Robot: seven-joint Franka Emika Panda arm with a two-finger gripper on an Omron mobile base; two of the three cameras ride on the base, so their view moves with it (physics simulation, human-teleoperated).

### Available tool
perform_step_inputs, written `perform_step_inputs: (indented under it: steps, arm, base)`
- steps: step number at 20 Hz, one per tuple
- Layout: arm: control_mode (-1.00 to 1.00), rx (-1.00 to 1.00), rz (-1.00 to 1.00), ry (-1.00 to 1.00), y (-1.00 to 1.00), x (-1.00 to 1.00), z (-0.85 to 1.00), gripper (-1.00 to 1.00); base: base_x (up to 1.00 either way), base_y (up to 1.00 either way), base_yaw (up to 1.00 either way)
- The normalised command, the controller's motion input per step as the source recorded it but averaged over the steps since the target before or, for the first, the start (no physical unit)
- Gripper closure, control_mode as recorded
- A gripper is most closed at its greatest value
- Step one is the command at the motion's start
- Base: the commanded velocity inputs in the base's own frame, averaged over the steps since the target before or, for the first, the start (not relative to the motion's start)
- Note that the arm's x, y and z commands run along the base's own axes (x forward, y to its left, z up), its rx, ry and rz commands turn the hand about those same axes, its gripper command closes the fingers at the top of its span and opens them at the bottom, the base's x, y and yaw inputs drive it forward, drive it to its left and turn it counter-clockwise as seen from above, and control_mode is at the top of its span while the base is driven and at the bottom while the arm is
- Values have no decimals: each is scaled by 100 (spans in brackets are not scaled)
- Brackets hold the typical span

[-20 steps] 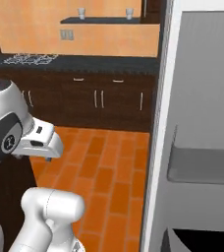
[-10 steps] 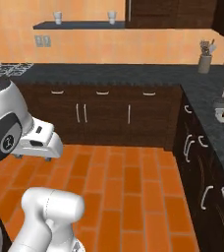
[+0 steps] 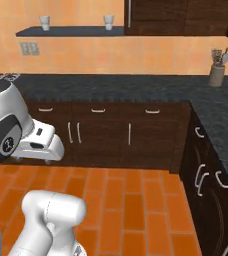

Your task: Take the meat container that has the chicken drumstick and place it on the second highest rack of the freezer. Then take the vegetable container that has the sweet potato and bell pepper and place it on the highest rack of the freezer.

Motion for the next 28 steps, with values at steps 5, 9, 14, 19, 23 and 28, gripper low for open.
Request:
perform_step_inputs:
  steps: [5,9,14,19,23,28]
  arm:
    - [100,0,0,0,0,0,0,-100]
    - [100,0,0,0,0,0,0,-100]
    - [100,0,0,0,0,0,0,-100]
    - [100,0,0,0,0,0,0,-100]
    - [100,0,0,0,0,0,0,-100]
    - [100,0,0,0,0,0,0,-100]
  base:
    - [100,-25,-14]
    - [68,-3,-62]
    - [16,2,-85]
    - [8,8,-89]
    - [39,31,-80]
    - [82,67,-66]
